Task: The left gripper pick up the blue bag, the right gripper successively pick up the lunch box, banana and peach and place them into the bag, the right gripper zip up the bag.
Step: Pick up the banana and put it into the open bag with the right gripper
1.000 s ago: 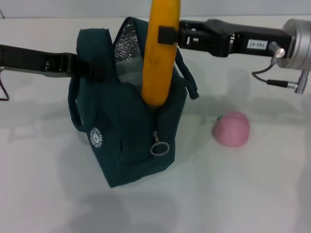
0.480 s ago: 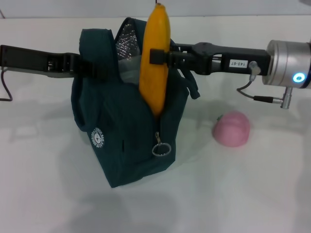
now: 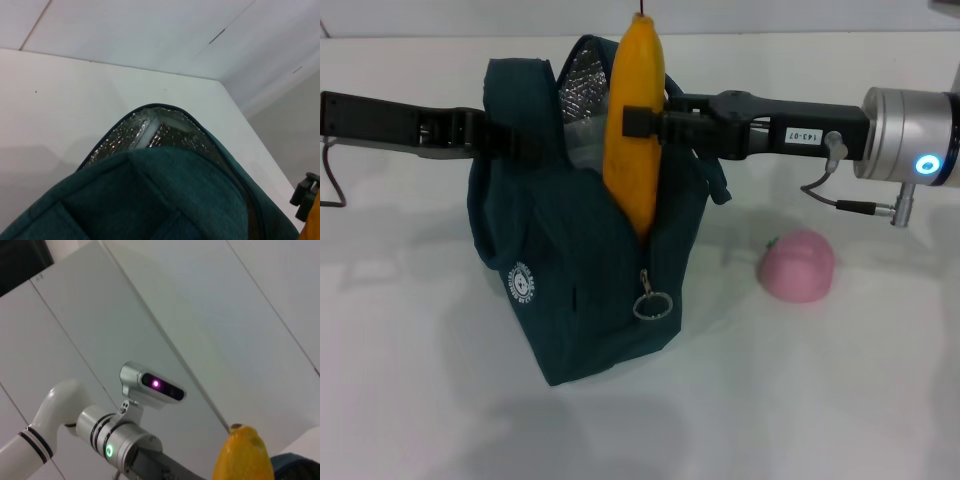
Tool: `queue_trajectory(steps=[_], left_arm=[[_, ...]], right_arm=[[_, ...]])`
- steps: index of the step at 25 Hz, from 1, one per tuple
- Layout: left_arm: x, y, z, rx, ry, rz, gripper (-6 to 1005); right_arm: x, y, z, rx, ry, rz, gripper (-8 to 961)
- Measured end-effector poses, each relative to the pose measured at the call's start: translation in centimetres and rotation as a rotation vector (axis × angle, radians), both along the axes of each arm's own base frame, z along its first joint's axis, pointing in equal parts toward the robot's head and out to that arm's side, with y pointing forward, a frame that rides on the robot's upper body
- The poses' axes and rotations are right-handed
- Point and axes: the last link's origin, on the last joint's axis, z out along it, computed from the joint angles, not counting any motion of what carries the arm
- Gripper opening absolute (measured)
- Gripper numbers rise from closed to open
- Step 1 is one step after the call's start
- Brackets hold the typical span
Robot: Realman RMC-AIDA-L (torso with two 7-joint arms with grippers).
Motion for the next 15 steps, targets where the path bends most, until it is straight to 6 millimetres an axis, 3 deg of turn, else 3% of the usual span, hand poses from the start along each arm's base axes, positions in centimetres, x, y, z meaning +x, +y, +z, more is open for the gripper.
queue_trajectory(steps=[15], left_arm=[[0.01, 0.19, 0.09, 0.011, 0.003, 0.001, 33]], right_arm=[[-0.33, 0.51, 0.15, 0.025, -0.003, -0.002, 537]])
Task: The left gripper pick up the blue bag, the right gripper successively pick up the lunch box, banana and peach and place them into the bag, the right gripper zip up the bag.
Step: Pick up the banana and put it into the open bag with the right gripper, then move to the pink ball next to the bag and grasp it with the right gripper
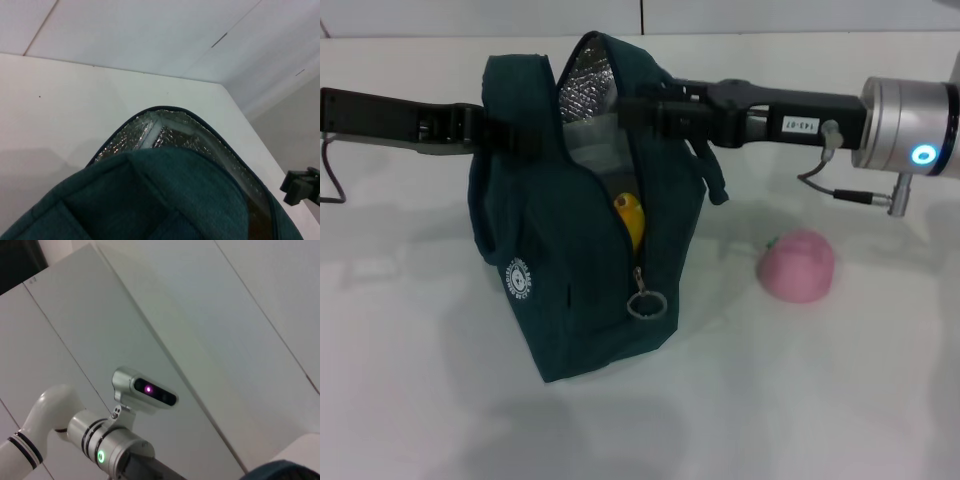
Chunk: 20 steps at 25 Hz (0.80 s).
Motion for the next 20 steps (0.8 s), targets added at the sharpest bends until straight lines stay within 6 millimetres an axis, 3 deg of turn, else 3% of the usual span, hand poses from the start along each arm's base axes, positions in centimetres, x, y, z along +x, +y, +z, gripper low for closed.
queue_trajectory(steps=[2, 11, 13, 20], left_arm=[[0.0, 0.0, 0.0, 0.001, 0.001, 0.0, 33], [-0.3, -0.1, 0.1, 0.003, 0.003, 0.009, 33], [-0.4, -0.1, 0.1, 0.004, 0.003, 0.01, 33], [-0.4, -0.2, 0.1, 0.003, 0.002, 0.012, 33]], right_arm=[[-0.1, 0.0, 0.4, 0.013, 0.014, 0.008, 701], [1.8, -0.8, 5.2, 0.189, 0.103, 0.031, 698], [4.0, -0.9, 7.2, 0.263, 0.062, 0.005, 698], [8.1, -1.3, 8.2, 0.283, -0.119, -0.018, 696]])
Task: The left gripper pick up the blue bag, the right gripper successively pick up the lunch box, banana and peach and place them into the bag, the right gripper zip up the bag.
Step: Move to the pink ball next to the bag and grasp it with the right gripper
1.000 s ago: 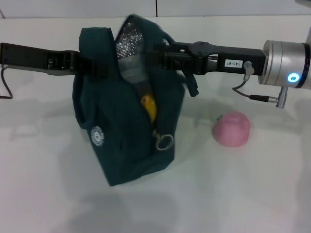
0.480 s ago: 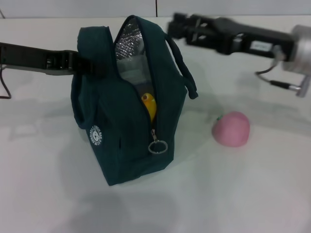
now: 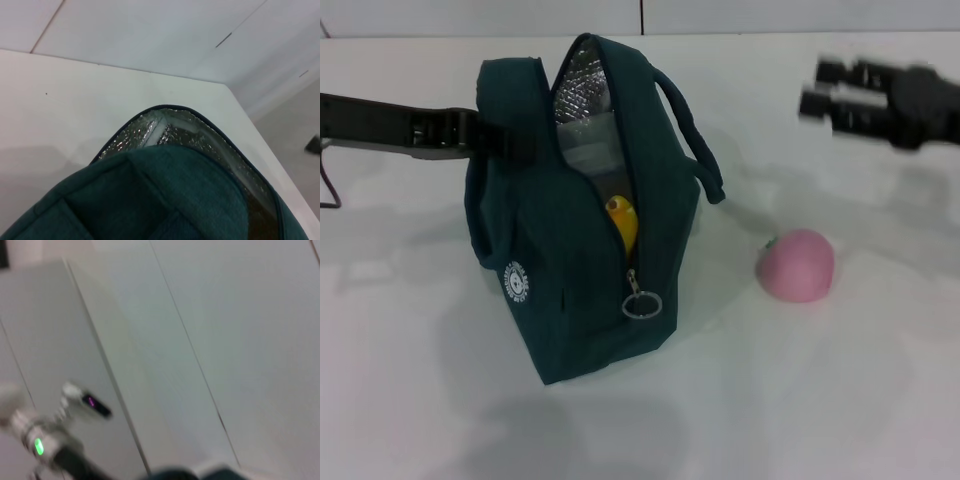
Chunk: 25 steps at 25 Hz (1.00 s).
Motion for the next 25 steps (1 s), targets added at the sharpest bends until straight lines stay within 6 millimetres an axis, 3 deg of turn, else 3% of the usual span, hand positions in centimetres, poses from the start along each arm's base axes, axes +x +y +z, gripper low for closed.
queue_trajectory(steps=[3, 12, 25], left_arm=[[-0.1, 0.0, 0.0, 0.0, -0.001, 0.002, 33], [0.0, 0.0, -0.1, -0.001, -0.003, 0.002, 33], [0.2, 0.1, -0.2, -0.005, -0.006, -0.003, 33]], right_arm=[[1.9, -0.4, -0.4, -0.046, -0.151, -0.01, 695], [4.2, -0.8, -1.4, -0.137, -0.352, -0.051, 700], [4.3, 0.0, -4.8, -0.17, -0.524, -0.066, 698]])
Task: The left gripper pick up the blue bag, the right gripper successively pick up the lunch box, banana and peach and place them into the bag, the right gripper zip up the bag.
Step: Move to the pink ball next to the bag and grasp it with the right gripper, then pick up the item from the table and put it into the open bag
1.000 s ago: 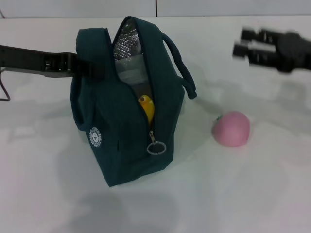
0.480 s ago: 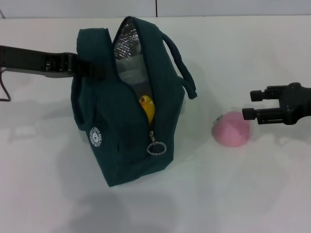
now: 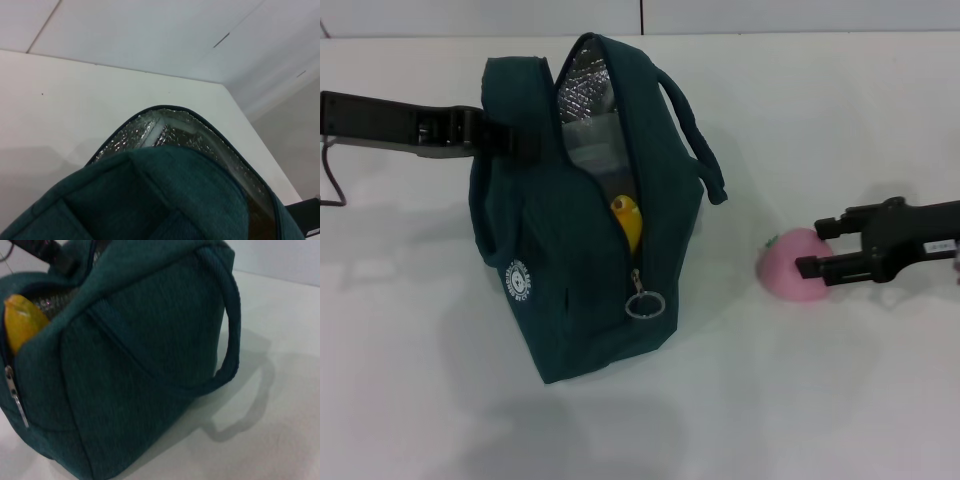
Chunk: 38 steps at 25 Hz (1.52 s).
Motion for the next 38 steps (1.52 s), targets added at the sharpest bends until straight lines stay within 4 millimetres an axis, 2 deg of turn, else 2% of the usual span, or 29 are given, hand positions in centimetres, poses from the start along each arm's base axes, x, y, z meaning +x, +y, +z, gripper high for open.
queue_trajectory(steps=[9, 20, 23, 29, 36, 38], left_arm=[[0.0, 0.0, 0.0, 0.001, 0.001, 0.0, 33], [-0.1, 0.1, 0.2, 0.005, 0.005, 0.0, 33], [-0.1, 0.1, 0.2, 0.005, 0.005, 0.0, 33], [-0.1, 0.1, 0.2, 0.006, 0.005, 0.0, 33], [-0.3, 0.0, 0.3, 0.011, 0.001, 0.01, 33], [-0.4, 0.0, 0.4, 0.015, -0.002, 0.012, 33]], right_arm=[[-0.9, 0.3, -1.5, -0.01, -0.046, 0.033, 695], [-1.5, 0.4, -1.2, 0.011, -0.069, 0.081, 577], [-1.4, 0.4, -1.3, 0.008, -0.078, 0.084, 349], [-1.2, 0.2, -0.3, 0.044, -0.073, 0.089, 240], [-1.5, -0.1, 0.5, 0.064, -0.035, 0.089, 179], [-1.6, 0.0, 1.3, 0.076, -0.009, 0.082, 164]])
